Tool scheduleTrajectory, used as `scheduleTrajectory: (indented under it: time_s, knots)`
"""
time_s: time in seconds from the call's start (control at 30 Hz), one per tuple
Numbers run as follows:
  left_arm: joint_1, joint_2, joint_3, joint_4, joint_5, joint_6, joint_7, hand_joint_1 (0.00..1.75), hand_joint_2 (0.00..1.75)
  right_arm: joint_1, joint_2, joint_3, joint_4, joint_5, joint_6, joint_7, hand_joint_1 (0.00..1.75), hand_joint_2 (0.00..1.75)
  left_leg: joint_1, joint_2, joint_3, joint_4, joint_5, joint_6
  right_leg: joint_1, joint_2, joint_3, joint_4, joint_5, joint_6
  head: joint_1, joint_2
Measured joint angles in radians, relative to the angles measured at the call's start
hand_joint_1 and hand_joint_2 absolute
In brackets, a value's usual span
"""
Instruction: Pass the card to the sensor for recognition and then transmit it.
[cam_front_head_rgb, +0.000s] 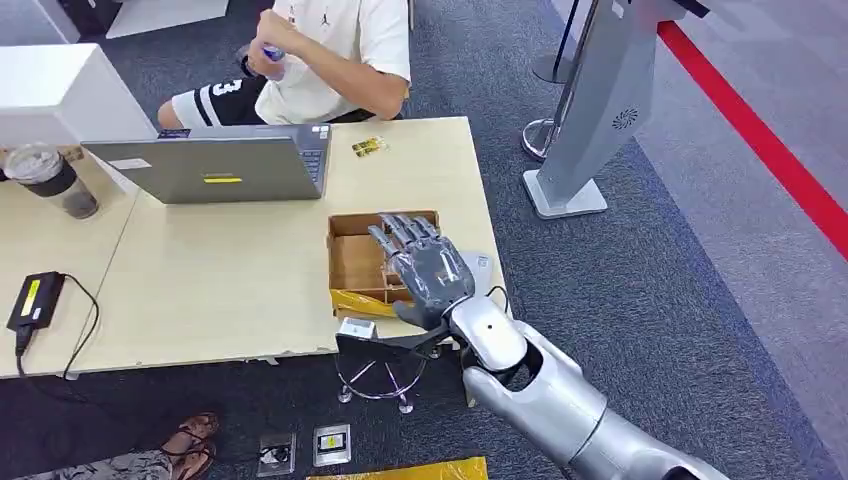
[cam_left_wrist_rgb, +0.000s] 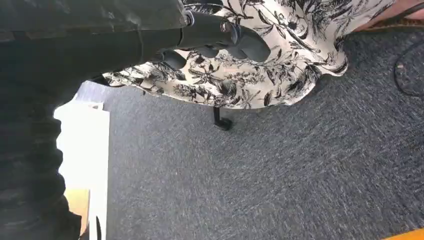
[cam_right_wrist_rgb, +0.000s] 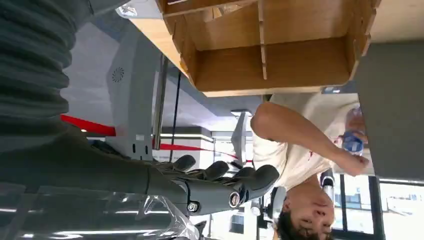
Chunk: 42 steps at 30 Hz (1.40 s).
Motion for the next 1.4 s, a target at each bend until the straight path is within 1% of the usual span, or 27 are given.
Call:
scheduleTrajectory:
  time_s: [0.33, 0.5, 0.73, 0.97, 1.17, 1.27, 1.3, 1.37, 1.4]
  knots:
    - [0.0, 0.005, 0.0, 0.0, -0.017, 0.0, -0.019, 0.0, 1.75, 0.014, 0.0, 0.003, 0.015, -0.002, 0.027, 0.005, 0.0, 1.75, 0.0, 0.0, 0.0, 0.0, 0.0, 0.0, 0.0, 0.0, 0.0, 0.0, 0.0, 0.0, 0.0, 0.0]
    - [0.0, 0.005, 0.0, 0.0, -0.021, 0.0, -0.029, 0.0, 1.75, 0.016, 0.005, 0.004, 0.035, -0.005, 0.024, 0.004, 0.0, 1.75, 0.0, 0.0, 0.0, 0.0, 0.0, 0.0, 0.0, 0.0, 0.0, 0.0, 0.0, 0.0, 0.0, 0.0]
    - [0.0, 0.005, 0.0, 0.0, -0.033, -0.002, -0.031, 0.0, 1.75, 0.015, 0.028, 0.007, 0.109, -0.016, -0.002, 0.004, 0.0, 1.75, 0.0, 0.0, 0.0, 0.0, 0.0, 0.0, 0.0, 0.0, 0.0, 0.0, 0.0, 0.0, 0.0, 0.0]
    - [0.0, 0.005, 0.0, 0.0, -0.034, -0.001, -0.031, 0.0, 1.75, 0.014, 0.048, 0.005, 0.165, -0.027, -0.023, 0.005, 0.05, 1.75, 0.0, 0.0, 0.0, 0.0, 0.0, 0.0, 0.0, 0.0, 0.0, 0.0, 0.0, 0.0, 0.0, 0.0]
    - [0.0, 0.005, 0.0, 0.0, -0.04, -0.001, -0.031, 0.0, 1.75, 0.003, 0.074, -0.001, 0.246, -0.035, -0.073, -0.003, 0.05, 1.75, 0.0, 0.0, 0.0, 0.0, 0.0, 0.0, 0.0, 0.0, 0.0, 0.0, 0.0, 0.0, 0.0, 0.0]
    - [0.0, 0.005, 0.0, 0.0, -0.041, -0.001, -0.031, 0.0, 1.75, 0.0, 0.084, -0.001, 0.275, -0.035, -0.078, -0.003, 0.05, 1.75, 0.0, 0.0, 0.0, 0.0, 0.0, 0.0, 0.0, 0.0, 0.0, 0.0, 0.0, 0.0, 0.0, 0.0]
    - [0.0, 0.005, 0.0, 0.0, -0.041, -0.001, -0.031, 0.0, 1.75, -0.001, 0.086, -0.001, 0.283, -0.034, -0.079, -0.003, 0.1, 1.75, 0.0, 0.0, 0.0, 0.0, 0.0, 0.0, 0.0, 0.0, 0.0, 0.0, 0.0, 0.0, 0.0, 0.0]
    - [0.0, 0.005, 0.0, 0.0, -0.041, -0.001, -0.031, 0.0, 1.75, -0.003, 0.09, -0.002, 0.295, -0.033, -0.08, -0.003, 0.12, 1.75, 0.0, 0.0, 0.0, 0.0, 0.0, 0.0, 0.0, 0.0, 0.0, 0.0, 0.0, 0.0, 0.0, 0.0]
    - [0.0, 0.005, 0.0, 0.0, -0.042, -0.001, -0.031, 0.0, 1.75, -0.003, 0.093, -0.002, 0.305, -0.032, -0.084, -0.003, 0.1, 1.75, 0.0, 0.0, 0.0, 0.0, 0.0, 0.0, 0.0, 0.0, 0.0, 0.0, 0.0, 0.0, 0.0, 0.0]
